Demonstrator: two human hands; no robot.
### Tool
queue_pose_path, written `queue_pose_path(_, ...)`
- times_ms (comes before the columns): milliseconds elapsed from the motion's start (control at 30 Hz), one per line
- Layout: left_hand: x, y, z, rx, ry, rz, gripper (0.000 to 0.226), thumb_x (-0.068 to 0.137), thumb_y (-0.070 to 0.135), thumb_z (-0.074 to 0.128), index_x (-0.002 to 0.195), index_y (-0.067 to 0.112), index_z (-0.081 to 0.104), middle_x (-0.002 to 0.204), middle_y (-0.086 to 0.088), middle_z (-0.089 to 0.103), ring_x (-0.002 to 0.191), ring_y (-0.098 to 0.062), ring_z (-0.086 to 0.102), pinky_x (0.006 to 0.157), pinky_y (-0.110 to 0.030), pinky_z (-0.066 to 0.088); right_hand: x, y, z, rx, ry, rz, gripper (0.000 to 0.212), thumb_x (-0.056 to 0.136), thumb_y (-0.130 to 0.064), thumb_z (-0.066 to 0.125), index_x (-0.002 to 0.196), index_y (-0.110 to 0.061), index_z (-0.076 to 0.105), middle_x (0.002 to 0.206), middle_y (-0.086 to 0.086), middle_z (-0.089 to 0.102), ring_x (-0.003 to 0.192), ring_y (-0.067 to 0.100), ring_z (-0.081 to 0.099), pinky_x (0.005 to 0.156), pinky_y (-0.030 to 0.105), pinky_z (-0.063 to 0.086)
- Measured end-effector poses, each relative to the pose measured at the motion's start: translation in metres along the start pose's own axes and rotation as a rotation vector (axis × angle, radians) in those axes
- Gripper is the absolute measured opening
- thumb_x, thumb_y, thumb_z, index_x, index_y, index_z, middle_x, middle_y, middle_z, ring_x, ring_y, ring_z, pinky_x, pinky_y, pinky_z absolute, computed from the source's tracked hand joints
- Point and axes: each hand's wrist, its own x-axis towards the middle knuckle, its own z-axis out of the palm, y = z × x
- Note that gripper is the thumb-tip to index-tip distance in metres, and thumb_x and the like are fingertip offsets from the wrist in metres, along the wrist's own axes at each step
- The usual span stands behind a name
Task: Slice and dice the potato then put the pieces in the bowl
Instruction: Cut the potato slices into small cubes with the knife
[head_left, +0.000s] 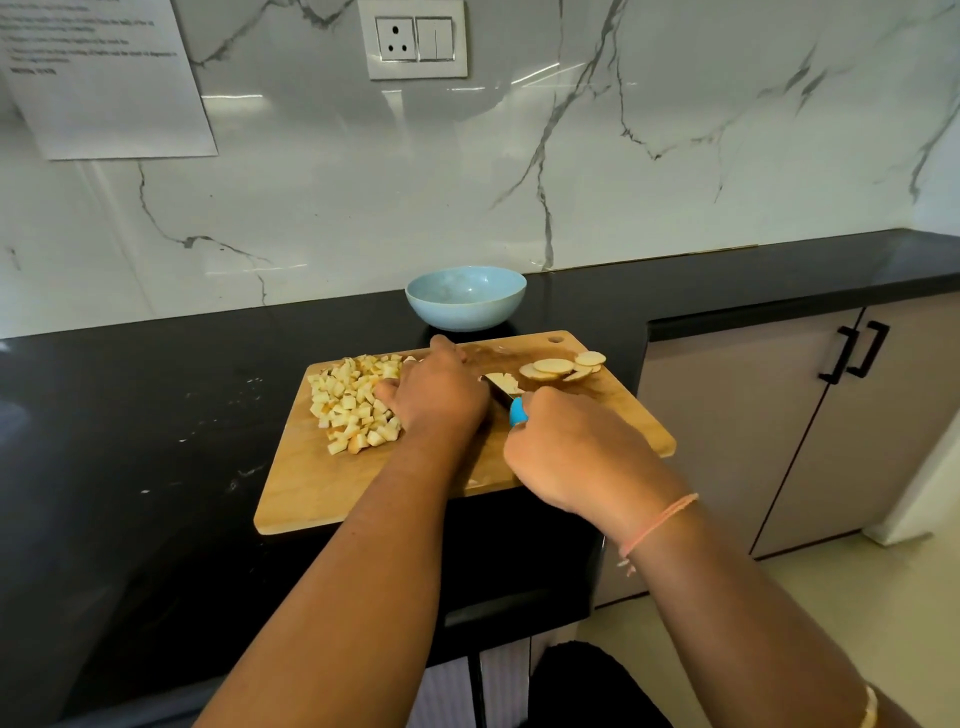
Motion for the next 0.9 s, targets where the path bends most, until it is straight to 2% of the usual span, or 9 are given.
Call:
queue_pose_path(67, 0.001, -0.002, -0.001, -0.022, -0.012, 0.000, 0.035, 0.085, 0.020, 0.058, 0.118, 0.022, 0.047, 0.105, 0.001, 0.065, 0.112, -0.022, 0.053, 0.095, -0.042, 0.025, -0.008, 0.005, -0.005, 0.005, -0.022, 0.000, 0.034, 0.097, -0.023, 0.040, 0.128, -0.018, 0.050, 0.080, -0.004, 0.049, 0.087, 0.019, 0.057, 0.080, 0.033, 0.051)
queue_pose_path(167, 0.005, -0.005, -0.003, -0.097, -0.035, 0.006, 0.023, 0.087, 0.017, 0.055, 0.106, 0.026, 0.045, 0.100, 0.004, 0.065, 0.108, -0.020, 0.054, 0.093, -0.042, 0.023, -0.011, 0.012, -0.013, 0.053, -0.021, 0.027, 0.034, 0.095, -0.021, 0.040, 0.127, -0.017, 0.051, 0.078, 0.001, 0.053, 0.062, 0.015, 0.053, 0.063, 0.030, 0.047)
queue_pose_path(233, 0.008, -0.006, -0.004, -0.138, -0.053, -0.010, 0.020, 0.089, 0.019, 0.053, 0.105, 0.027, 0.046, 0.096, 0.003, 0.064, 0.103, -0.019, 0.054, 0.089, -0.041, 0.022, -0.008, 0.015, -0.015, 0.107, 0.015, 0.034, 0.035, 0.094, -0.022, 0.041, 0.126, -0.016, 0.052, 0.079, 0.004, 0.055, 0.055, 0.015, 0.050, 0.059, 0.032, 0.046)
queue_pose_path(300, 0.011, -0.007, -0.006, -0.160, -0.057, -0.028, 0.019, 0.090, 0.024, 0.055, 0.106, 0.028, 0.047, 0.094, 0.004, 0.065, 0.101, -0.019, 0.056, 0.088, -0.040, 0.023, -0.004, 0.016, -0.015, 0.139, 0.056, 0.019, 0.035, 0.094, -0.023, 0.042, 0.127, -0.017, 0.051, 0.079, 0.002, 0.053, 0.057, 0.015, 0.048, 0.059, 0.031, 0.046)
queue_pose_path(400, 0.013, -0.008, -0.007, -0.125, -0.070, -0.041, 0.018, 0.089, 0.028, 0.057, 0.103, 0.029, 0.046, 0.096, 0.004, 0.065, 0.104, -0.019, 0.055, 0.094, -0.043, 0.026, 0.001, 0.013, -0.011, 0.129, 0.037, -0.015, 0.036, 0.095, -0.023, 0.040, 0.130, -0.020, 0.049, 0.076, 0.000, 0.052, 0.059, 0.013, 0.047, 0.053, 0.026, 0.041)
queue_pose_path(500, 0.011, -0.007, -0.008, -0.093, -0.078, -0.037, 0.017, 0.088, 0.027, 0.055, 0.100, 0.030, 0.044, 0.100, 0.002, 0.064, 0.109, -0.021, 0.053, 0.097, -0.043, 0.028, 0.007, 0.007, -0.008, 0.114, 0.000, -0.014, 0.039, 0.095, -0.025, 0.039, 0.132, -0.020, 0.047, 0.082, 0.001, 0.053, 0.066, 0.016, 0.050, 0.063, 0.030, 0.047)
queue_pose_path(633, 0.005, -0.004, -0.010, -0.050, -0.059, -0.050, 0.016, 0.088, 0.025, 0.054, 0.102, 0.028, 0.047, 0.102, 0.000, 0.063, 0.110, -0.022, 0.051, 0.094, -0.043, 0.026, 0.015, 0.003, -0.002, 0.081, -0.025, 0.006, 0.039, 0.097, -0.027, 0.039, 0.134, -0.020, 0.046, 0.083, -0.002, 0.053, 0.066, 0.015, 0.049, 0.069, 0.031, 0.048)
queue_pose_path(767, 0.002, -0.004, -0.010, -0.055, -0.045, -0.064, 0.022, 0.085, 0.024, 0.058, 0.105, 0.028, 0.048, 0.102, 0.002, 0.064, 0.111, -0.021, 0.050, 0.089, -0.041, 0.025, 0.016, 0.003, 0.002, 0.068, -0.027, 0.006, 0.036, 0.096, -0.025, 0.039, 0.130, -0.020, 0.050, 0.082, -0.002, 0.054, 0.069, 0.016, 0.052, 0.069, 0.031, 0.047)
queue_pose_path(900, 0.002, -0.003, -0.009, -0.077, -0.043, -0.065, 0.021, 0.085, 0.024, 0.058, 0.101, 0.029, 0.046, 0.103, 0.002, 0.064, 0.112, -0.021, 0.050, 0.089, -0.042, 0.024, 0.010, 0.007, -0.004, 0.067, -0.058, -0.004, 0.035, 0.096, -0.024, 0.038, 0.130, -0.019, 0.048, 0.079, -0.002, 0.051, 0.062, 0.013, 0.047, 0.066, 0.030, 0.045)
